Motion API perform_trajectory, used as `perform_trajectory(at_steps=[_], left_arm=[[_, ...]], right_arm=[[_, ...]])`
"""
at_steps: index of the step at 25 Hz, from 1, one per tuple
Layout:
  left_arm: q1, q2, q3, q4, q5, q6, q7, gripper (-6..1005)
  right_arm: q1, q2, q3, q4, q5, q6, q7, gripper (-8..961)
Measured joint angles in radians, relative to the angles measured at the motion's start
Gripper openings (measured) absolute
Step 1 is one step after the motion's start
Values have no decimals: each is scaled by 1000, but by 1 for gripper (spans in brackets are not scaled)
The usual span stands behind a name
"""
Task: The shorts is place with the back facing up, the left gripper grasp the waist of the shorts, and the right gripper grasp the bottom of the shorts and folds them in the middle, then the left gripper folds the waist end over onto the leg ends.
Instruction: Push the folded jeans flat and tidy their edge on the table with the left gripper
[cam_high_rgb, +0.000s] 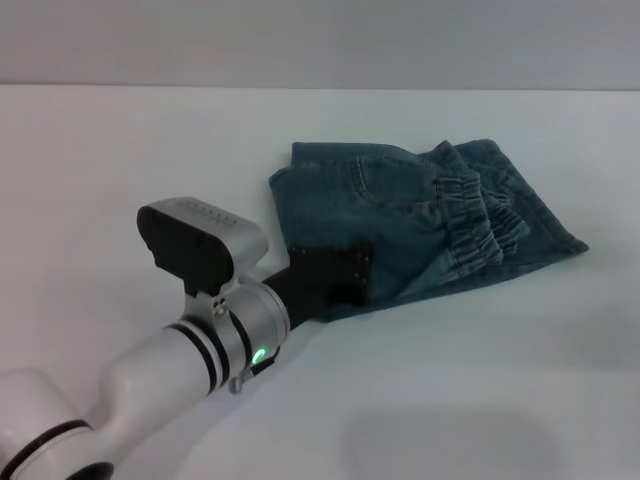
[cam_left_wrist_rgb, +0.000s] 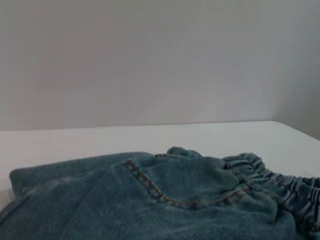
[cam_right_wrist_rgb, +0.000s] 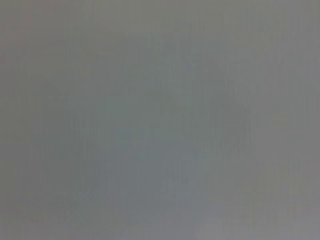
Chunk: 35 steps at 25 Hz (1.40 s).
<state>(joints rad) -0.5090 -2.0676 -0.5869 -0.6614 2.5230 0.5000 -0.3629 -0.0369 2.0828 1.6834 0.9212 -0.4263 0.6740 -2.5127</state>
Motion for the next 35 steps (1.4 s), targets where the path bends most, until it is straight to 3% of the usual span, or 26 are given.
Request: perform_trajectory(at_steps=[16, 22, 27, 35], left_arm=[[-115, 0, -34, 125, -3, 34, -3, 31], [-25, 15, -54, 5, 52, 113, 19, 37], [63, 19, -69, -88, 118, 60, -11, 42], [54, 17, -68, -93, 180, -43, -122, 51]], right_arm=[[-1, 2, -12, 0, 0, 10, 0, -2], [2, 1, -20, -3, 0, 12, 0, -2], [11, 0, -23, -10, 0, 8, 0, -2], [23, 0, -23, -15, 0, 7, 0, -2]])
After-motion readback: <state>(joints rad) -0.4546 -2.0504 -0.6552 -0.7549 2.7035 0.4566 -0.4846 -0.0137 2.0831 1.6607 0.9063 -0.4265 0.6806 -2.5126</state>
